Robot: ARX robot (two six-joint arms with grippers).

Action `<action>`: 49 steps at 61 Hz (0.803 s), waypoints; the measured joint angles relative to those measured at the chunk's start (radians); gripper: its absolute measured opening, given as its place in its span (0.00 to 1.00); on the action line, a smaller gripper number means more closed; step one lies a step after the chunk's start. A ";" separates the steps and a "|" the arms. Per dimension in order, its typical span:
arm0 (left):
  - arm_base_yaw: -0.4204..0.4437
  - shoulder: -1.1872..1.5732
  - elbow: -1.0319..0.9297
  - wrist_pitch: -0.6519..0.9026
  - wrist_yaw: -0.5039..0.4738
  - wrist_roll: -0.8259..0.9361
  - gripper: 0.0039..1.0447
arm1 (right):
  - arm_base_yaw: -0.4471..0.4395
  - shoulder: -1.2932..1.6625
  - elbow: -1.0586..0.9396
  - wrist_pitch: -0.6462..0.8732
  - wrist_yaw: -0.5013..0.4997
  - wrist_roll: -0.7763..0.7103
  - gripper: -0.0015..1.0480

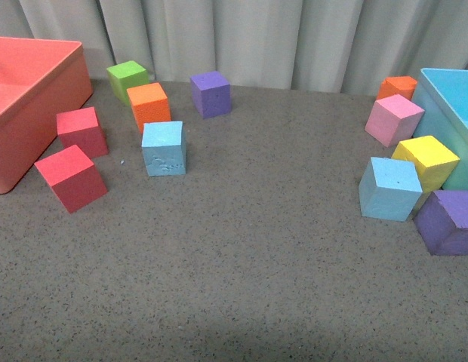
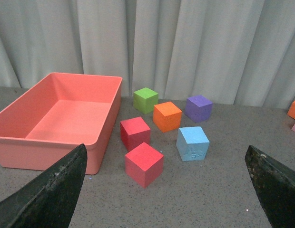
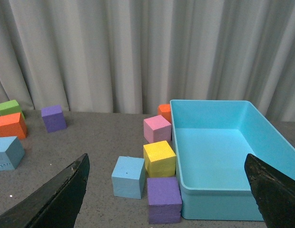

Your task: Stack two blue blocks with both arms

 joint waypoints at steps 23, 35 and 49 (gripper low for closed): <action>0.000 0.000 0.000 0.000 0.000 0.000 0.94 | 0.000 0.000 0.000 0.000 0.000 0.000 0.91; 0.000 0.000 0.000 0.000 0.000 0.000 0.94 | 0.000 0.000 0.000 0.000 0.000 0.000 0.91; 0.000 0.000 0.000 0.000 0.000 0.000 0.94 | 0.000 0.000 0.000 0.000 0.000 0.000 0.91</action>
